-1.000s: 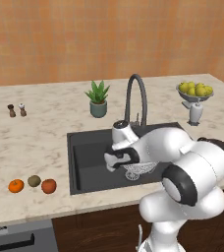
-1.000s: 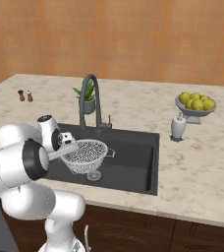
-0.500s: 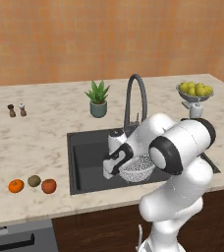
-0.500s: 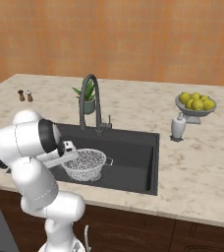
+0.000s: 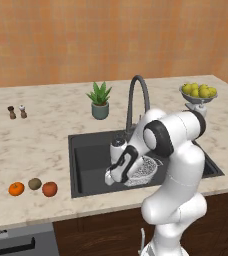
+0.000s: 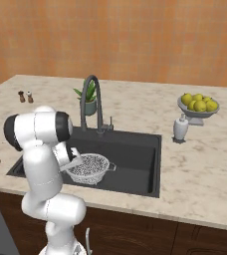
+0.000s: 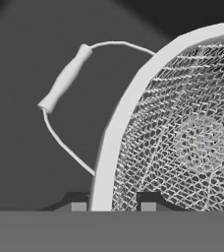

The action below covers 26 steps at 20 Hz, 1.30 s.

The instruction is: Put the colander in the sink, put the orange, orange, kiwi in the colander, and turn on the sink faucet and pour water over the colander.

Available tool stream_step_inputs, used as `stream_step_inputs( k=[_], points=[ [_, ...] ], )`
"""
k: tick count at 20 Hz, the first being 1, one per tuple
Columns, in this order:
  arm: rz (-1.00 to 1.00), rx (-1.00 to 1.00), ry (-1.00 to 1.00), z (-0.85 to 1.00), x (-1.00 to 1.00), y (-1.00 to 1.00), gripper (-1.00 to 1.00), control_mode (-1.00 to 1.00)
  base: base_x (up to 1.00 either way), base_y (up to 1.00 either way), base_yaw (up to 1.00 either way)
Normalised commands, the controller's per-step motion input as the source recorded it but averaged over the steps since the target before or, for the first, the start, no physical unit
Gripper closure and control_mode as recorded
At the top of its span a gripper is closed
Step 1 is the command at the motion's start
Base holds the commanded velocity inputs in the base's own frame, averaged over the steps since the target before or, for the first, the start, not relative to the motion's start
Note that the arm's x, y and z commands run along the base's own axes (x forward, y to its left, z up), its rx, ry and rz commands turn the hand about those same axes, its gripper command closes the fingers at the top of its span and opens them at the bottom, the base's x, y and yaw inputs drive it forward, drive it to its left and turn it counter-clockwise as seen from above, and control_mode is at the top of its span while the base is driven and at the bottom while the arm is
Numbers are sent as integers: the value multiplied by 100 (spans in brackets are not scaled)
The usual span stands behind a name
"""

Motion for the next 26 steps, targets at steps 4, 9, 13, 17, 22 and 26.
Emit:
stream_step_inputs(
  k=[4, 9, 13, 17, 22, 26],
  points=[
    [-4, 0, -4, -24, 18, -3, 100, -100, 0, 0, 0],
    [-9, 0, 0, -9, 0, -24, 100, -100, 0, 0, 0],
    [-3, 0, -2, -1, -5, -36, 100, -100, 0, 0, 0],
    [-4, 0, -9, 0, -28, -22, 100, -100, 0, 0, 0],
    [0, 0, -2, 0, -11, -8, 100, -100, 0, 0, 0],
    [0, 0, 0, 0, 0, 0, -100, -100, 0, 0, 0]
  ],
)
